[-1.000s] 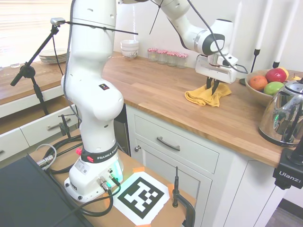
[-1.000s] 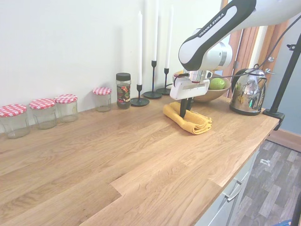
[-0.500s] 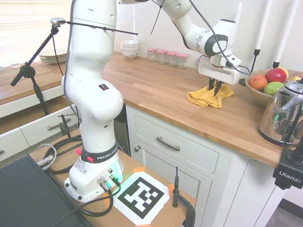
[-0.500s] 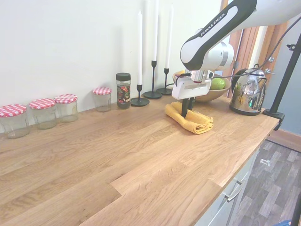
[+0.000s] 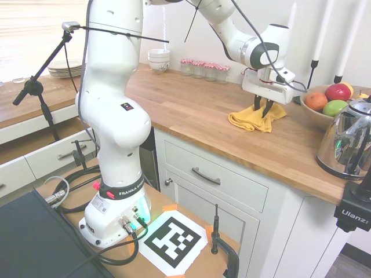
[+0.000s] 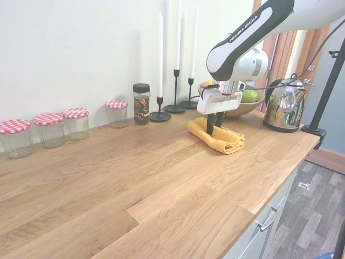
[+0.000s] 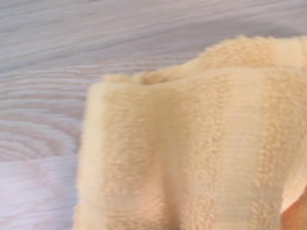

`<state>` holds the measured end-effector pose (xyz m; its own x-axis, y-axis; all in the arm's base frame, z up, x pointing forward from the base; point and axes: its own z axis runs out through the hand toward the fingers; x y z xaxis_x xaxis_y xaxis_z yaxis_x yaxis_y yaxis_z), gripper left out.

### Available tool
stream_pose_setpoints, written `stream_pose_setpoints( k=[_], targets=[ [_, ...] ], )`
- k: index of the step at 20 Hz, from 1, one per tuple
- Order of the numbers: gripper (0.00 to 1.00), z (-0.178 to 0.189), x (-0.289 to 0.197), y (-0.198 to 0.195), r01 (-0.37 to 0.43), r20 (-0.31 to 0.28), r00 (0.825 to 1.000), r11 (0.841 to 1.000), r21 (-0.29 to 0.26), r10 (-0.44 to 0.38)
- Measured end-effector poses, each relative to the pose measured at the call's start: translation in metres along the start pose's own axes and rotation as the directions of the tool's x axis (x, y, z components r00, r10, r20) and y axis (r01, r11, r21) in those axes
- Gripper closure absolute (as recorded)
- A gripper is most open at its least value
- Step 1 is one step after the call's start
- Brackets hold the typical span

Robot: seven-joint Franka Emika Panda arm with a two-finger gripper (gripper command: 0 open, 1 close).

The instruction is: Wipe the counter

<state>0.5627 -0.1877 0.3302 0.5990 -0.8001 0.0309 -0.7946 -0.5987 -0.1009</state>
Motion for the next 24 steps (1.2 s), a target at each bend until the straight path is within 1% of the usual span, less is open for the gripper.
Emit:
stream_pose_setpoints(
  k=[10,15,18,24],
  targets=[
    [0.0,-0.002,-0.003,0.0,-0.004,0.003,1.0,1.0,0.006,0.004],
    [0.0,-0.006,-0.006,0.007,-0.014,0.005,1.0,1.0,0.012,0.014],
    [0.0,-0.014,-0.007,0.015,-0.024,0.002,1.0,0.999,0.024,0.024],
    [0.0,-0.045,-0.017,0.031,-0.017,-0.018,1.0,0.998,0.065,0.018]
  ],
)
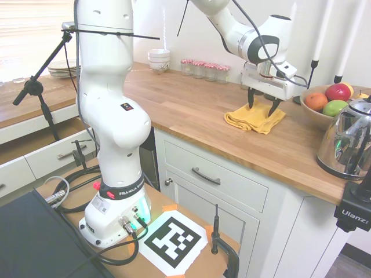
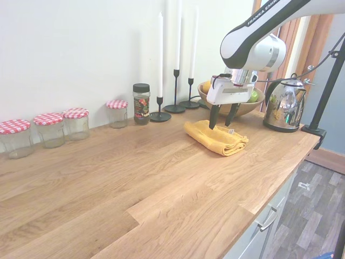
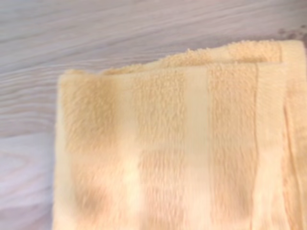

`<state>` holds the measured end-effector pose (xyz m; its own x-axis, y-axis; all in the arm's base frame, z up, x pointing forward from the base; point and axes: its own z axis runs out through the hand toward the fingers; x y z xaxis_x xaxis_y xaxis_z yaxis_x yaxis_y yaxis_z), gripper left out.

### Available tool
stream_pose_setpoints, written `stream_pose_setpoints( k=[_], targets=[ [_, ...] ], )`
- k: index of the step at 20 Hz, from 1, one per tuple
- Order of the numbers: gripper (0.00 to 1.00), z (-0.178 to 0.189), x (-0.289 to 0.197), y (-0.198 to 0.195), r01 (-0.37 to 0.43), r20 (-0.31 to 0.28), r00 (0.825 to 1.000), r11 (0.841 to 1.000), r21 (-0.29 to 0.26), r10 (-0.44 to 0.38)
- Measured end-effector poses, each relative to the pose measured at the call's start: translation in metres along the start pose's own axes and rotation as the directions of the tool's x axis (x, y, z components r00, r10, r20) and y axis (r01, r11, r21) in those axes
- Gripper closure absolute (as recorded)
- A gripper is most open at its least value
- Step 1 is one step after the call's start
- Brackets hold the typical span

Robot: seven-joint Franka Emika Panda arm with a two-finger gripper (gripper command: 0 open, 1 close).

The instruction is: Wipe the counter

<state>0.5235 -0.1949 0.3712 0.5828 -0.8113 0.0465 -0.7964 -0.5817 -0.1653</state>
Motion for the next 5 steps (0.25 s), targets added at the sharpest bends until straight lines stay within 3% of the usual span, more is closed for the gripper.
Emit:
stream_pose_setpoints(
  k=[5],
  targets=[
    [0.0,-0.0071,-0.0063,0.0046,0.0,0.003,1.0,1.0,0.009,0.0]
  ],
)
